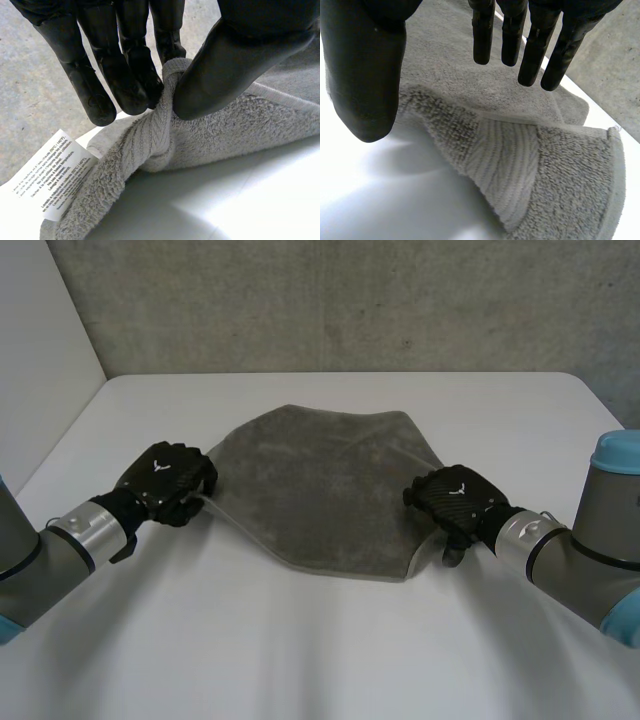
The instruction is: Fold the towel.
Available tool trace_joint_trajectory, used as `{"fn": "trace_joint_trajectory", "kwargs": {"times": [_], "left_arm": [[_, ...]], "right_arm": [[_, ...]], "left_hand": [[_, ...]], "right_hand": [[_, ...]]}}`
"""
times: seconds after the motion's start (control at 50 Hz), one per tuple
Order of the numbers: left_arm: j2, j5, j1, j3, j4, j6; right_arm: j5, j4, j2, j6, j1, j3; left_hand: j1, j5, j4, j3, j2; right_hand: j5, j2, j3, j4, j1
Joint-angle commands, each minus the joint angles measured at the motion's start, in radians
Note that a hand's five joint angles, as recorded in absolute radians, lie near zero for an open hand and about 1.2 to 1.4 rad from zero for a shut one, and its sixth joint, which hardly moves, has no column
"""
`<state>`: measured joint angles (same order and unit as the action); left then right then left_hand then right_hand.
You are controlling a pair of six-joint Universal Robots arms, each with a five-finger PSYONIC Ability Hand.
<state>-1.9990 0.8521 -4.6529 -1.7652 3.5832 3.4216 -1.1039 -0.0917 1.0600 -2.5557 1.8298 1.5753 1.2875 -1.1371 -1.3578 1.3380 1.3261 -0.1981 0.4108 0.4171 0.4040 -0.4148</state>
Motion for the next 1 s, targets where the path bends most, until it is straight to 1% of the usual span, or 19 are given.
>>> {"fn": "trace_joint_trajectory", "kwargs": {"times": [0.02, 0.12, 0.16, 0.18, 0.22, 0.24, 0.26, 0.28, 0.3, 0.32, 0.4, 0.44, 0.46, 0.5, 0.52, 0.58, 0.62, 0.72, 1.0], "left_arm": [[0.002, 0.002, -0.03, 0.001, 0.003, -0.004], [0.002, 0.002, -0.032, 0.0, 0.003, -0.004], [0.002, 0.002, -0.032, 0.0, 0.003, -0.004], [0.002, 0.002, -0.032, 0.0, 0.003, -0.004], [0.002, 0.004, -0.032, 0.001, 0.003, -0.004], [0.002, 0.004, -0.032, 0.001, 0.003, -0.004], [0.002, 0.004, -0.032, 0.003, 0.003, -0.004], [0.002, 0.004, -0.032, 0.003, 0.005, -0.004], [0.002, 0.004, -0.032, 0.003, 0.005, -0.004], [0.0, 0.005, -0.032, 0.004, 0.005, -0.004], [-0.006, 0.005, -0.033, 0.009, 0.005, -0.004], [-0.02, 0.005, -0.033, 0.015, 0.006, -0.004], [-0.02, 0.005, -0.033, 0.015, 0.006, -0.004], [-0.049, 0.005, -0.032, 0.024, 0.006, 0.004], [-0.066, 0.004, -0.03, 0.032, 0.006, 0.01], [-0.105, 0.007, -0.023, 0.049, 0.005, 0.01], [-0.127, 0.008, -0.02, 0.061, 0.005, 0.011], [-0.164, 0.01, -0.017, 0.093, -0.006, 0.021], [-0.15, 0.005, -0.012, 0.075, -0.003, 0.039]], "right_arm": [[0.004, 0.023, -0.011, 0.018, -0.009, -0.038], [0.007, 0.018, -0.021, 0.072, -0.007, -0.04], [0.001, 0.018, -0.046, 0.142, -0.007, -0.041], [0.001, 0.018, -0.046, 0.143, -0.007, -0.041], [-0.004, 0.032, -0.069, 0.224, -0.013, -0.046], [-0.004, 0.032, -0.069, 0.224, -0.014, -0.046], [-0.005, 0.049, -0.071, 0.254, -0.029, -0.044], [-0.005, 0.07, -0.068, 0.271, -0.05, -0.047], [-0.005, 0.07, -0.067, 0.272, -0.05, -0.047], [-0.004, 0.098, -0.061, 0.27, -0.067, -0.052], [0.009, 0.133, -0.038, 0.23, -0.089, -0.066], [0.019, 0.133, -0.011, 0.134, -0.112, -0.069], [0.019, 0.133, -0.011, 0.134, -0.112, -0.069], [0.039, 0.13, 0.02, 0.036, -0.13, -0.072], [0.057, 0.129, 0.034, 0.002, -0.139, -0.072], [0.096, 0.125, 0.043, -0.056, -0.158, -0.07], [0.107, 0.124, 0.041, -0.063, -0.164, -0.07], [0.108, 0.125, 0.04, -0.067, -0.167, -0.067], [0.108, 0.127, 0.044, -0.072, -0.17, -0.054]], "left_hand": [[0.109, -0.085, -0.038, 0.058, 0.07], [0.109, -0.085, -0.038, 0.058, 0.07], [0.109, -0.085, -0.038, 0.058, 0.07], [0.109, -0.085, -0.038, 0.058, 0.07], [0.109, -0.085, -0.038, 0.058, 0.07], [0.109, -0.085, -0.038, 0.058, 0.07], [0.109, -0.085, -0.038, 0.058, 0.07], [0.109, -0.085, -0.038, 0.058, 0.07], [0.109, -0.085, -0.038, 0.058, 0.07], [0.109, -0.085, -0.038, 0.058, 0.07], [0.109, -0.085, -0.038, 0.058, 0.07], [0.103, -0.079, -0.033, 0.053, 0.065], [0.103, -0.079, -0.033, 0.053, 0.065], [-0.39, 0.414, 0.461, -0.441, -0.429], [-0.55, 0.574, 0.62, -0.6, -0.588], [-0.566, 0.59, 0.636, -0.616, -0.605], [-0.569, 0.593, 0.639, -0.619, -0.608], [-0.569, 0.593, 0.639, -0.619, -0.608], [-0.569, 0.593, 0.639, -0.619, -0.608]], "right_hand": [[0.015, -0.053, -0.059, -0.046, 0.057], [-0.012, -0.026, -0.033, -0.02, 0.03], [-0.128, 0.09, 0.084, 0.097, -0.086], [-0.129, 0.091, 0.085, 0.098, -0.087], [-0.459, 0.421, 0.415, 0.428, -0.417], [-0.461, 0.423, 0.417, 0.43, -0.419], [-0.641, 0.603, 0.597, 0.61, -0.599], [-0.887, 0.849, 0.843, 0.856, -0.845], [-0.89, 0.851, 0.845, 0.858, -0.847], [-1.022, 0.984, 0.978, 0.991, -0.98], [-1.024, 0.986, 0.979, 0.992, -0.981], [-1.024, 0.986, 0.979, 0.992, -0.981], [-1.024, 0.986, 0.979, 0.992, -0.981], [-1.024, 0.986, 0.979, 0.992, -0.981], [-1.024, 0.986, 0.979, 0.992, -0.981], [-1.024, 0.986, 0.979, 0.992, -0.981], [-1.024, 0.986, 0.979, 0.992, -0.981], [-1.024, 0.986, 0.979, 0.992, -0.981], [-1.024, 0.986, 0.979, 0.992, -0.981]]}}
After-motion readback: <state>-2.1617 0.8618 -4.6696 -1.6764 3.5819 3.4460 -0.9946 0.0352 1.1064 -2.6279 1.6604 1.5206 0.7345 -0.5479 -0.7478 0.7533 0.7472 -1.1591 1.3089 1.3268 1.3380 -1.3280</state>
